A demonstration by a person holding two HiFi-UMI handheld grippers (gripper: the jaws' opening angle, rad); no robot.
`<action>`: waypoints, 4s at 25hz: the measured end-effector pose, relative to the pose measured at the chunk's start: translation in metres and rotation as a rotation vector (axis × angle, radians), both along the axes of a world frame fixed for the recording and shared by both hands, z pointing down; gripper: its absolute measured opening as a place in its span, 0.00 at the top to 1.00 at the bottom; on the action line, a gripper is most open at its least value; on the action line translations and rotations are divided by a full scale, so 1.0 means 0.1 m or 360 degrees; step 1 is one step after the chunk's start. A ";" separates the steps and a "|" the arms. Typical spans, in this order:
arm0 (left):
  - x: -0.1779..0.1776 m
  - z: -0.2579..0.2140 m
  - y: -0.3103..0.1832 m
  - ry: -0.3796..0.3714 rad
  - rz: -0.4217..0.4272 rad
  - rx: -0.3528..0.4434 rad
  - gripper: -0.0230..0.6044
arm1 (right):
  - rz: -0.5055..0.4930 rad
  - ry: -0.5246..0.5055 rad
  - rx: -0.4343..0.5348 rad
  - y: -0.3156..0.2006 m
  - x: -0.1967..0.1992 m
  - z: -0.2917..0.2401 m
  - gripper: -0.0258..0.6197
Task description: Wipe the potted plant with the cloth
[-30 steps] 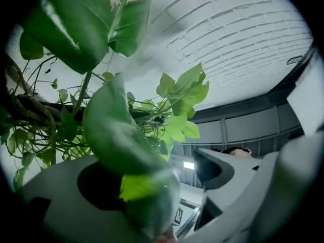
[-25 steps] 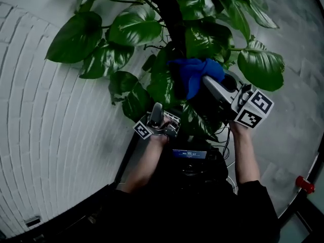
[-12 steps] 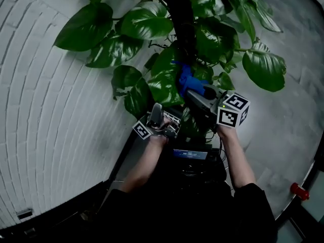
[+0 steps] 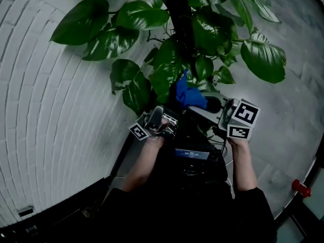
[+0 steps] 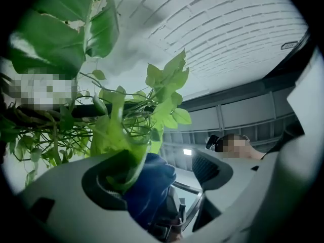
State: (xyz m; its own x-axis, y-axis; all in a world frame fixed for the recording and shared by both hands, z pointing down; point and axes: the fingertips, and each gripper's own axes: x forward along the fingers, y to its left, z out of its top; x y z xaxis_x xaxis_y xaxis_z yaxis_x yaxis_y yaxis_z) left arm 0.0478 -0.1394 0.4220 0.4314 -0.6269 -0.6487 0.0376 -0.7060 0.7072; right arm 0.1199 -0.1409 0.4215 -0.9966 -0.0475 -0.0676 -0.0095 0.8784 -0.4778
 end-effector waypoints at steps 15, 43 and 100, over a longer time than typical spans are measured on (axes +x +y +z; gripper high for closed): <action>0.10 -0.12 0.05 -0.0069 0.0074 0.0046 0.33 | 0.0373 0.0464 0.0345 -0.70 -0.26 0.15 0.78; -0.41 -0.01 0.31 0.0079 0.0172 -0.0005 0.32 | 0.0750 0.0093 0.0366 -0.25 0.01 -0.86 0.78; -0.77 -0.71 1.03 0.0116 0.0198 0.0311 0.34 | 0.0951 -0.0364 -0.0119 0.93 0.54 -0.62 0.78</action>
State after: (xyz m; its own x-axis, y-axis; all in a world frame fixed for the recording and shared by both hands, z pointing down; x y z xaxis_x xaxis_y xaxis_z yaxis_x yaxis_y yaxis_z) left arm -0.0293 -0.0361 0.3508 0.4450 -0.4312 -0.7849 0.1791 -0.8159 0.5497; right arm 0.1737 -0.0477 0.3596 -0.7575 -0.6030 -0.2503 -0.3776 0.7174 -0.5855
